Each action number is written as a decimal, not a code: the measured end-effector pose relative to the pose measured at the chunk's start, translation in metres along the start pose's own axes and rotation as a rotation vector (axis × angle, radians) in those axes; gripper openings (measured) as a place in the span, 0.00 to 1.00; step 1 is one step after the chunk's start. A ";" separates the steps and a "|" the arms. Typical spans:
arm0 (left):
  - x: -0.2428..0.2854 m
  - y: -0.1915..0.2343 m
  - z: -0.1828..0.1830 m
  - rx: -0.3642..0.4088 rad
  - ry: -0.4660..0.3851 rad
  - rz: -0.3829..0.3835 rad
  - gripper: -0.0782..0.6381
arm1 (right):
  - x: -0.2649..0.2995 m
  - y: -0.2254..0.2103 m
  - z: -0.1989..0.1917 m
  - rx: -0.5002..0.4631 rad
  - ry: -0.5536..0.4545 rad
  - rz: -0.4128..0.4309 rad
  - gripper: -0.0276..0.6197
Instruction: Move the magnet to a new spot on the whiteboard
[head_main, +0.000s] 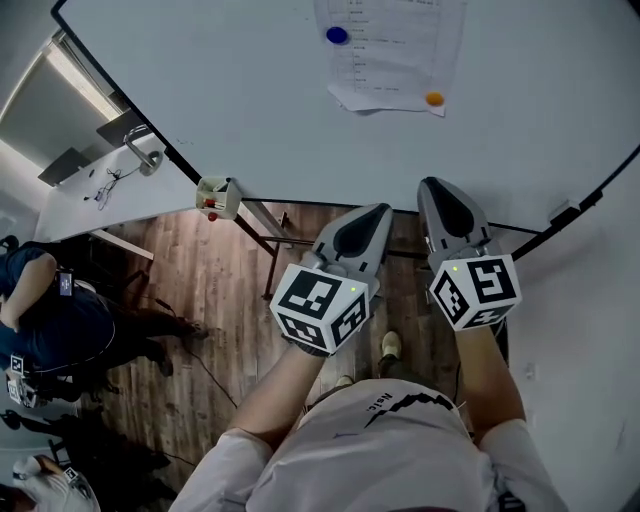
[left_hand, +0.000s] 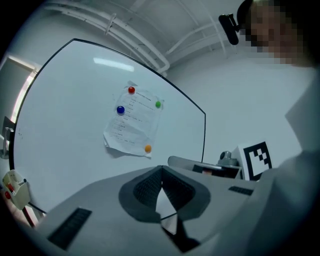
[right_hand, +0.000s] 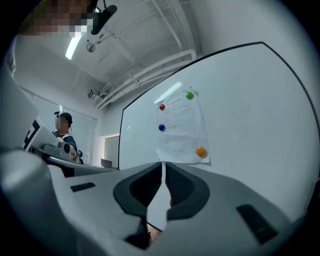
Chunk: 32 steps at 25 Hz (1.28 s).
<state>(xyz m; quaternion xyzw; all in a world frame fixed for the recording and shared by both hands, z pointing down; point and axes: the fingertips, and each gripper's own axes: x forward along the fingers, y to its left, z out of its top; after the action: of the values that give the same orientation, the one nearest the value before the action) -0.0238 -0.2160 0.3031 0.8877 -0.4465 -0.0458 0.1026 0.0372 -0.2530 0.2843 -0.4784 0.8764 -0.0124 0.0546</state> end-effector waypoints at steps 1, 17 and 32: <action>0.009 0.002 0.001 0.001 -0.002 0.007 0.12 | 0.006 -0.009 0.001 -0.002 -0.001 0.003 0.06; 0.093 0.033 0.005 0.014 -0.001 0.082 0.12 | 0.083 -0.095 0.016 -0.231 -0.044 -0.094 0.18; 0.099 0.061 0.007 -0.007 -0.004 0.072 0.12 | 0.117 -0.101 0.015 -0.556 -0.040 -0.245 0.24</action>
<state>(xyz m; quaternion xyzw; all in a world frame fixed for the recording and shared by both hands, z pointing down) -0.0136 -0.3320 0.3106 0.8706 -0.4781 -0.0456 0.1064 0.0601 -0.4057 0.2666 -0.5774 0.7805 0.2310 -0.0630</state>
